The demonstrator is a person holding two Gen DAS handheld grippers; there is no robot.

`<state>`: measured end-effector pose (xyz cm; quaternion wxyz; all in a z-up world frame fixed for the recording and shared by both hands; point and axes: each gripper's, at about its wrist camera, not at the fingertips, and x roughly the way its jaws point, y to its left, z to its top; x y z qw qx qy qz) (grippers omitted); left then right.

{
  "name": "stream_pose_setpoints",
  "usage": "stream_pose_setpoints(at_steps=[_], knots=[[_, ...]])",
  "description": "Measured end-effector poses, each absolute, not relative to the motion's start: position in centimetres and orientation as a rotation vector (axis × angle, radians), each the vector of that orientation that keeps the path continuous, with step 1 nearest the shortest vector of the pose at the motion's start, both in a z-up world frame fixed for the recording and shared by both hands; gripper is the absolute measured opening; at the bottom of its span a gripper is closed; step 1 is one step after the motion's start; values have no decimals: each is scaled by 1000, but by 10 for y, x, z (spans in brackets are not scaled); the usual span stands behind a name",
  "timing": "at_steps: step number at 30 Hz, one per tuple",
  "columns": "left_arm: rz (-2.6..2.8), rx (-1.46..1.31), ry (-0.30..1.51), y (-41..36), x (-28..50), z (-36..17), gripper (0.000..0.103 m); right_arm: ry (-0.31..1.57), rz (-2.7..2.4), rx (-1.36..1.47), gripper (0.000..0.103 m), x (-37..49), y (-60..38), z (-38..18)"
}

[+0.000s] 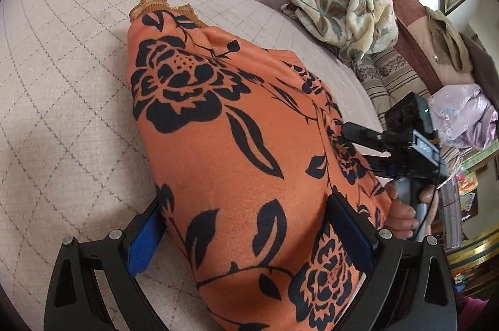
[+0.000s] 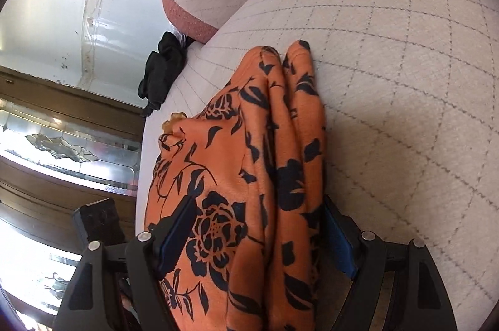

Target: Fold small clothes

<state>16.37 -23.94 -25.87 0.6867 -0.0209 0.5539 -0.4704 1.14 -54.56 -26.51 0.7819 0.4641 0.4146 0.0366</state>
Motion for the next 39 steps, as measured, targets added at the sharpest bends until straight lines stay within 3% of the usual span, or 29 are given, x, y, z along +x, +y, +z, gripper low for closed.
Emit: stream_pose_setpoints(at_steps=[6, 10, 15, 39], knots=[[-1020, -41, 1217, -248, 160, -260, 98, 914, 80, 954, 70, 18, -526, -266], [-1008, -40, 1192, -243, 160, -255, 81, 930, 82, 926, 50, 22, -513, -265], [-1002, 2, 1142, -241, 154, -245, 67, 918, 47, 859, 43, 22, -502, -251], [-844, 92, 1038, -169, 134, -201, 65, 899, 162, 834, 40, 29, -425, -214]])
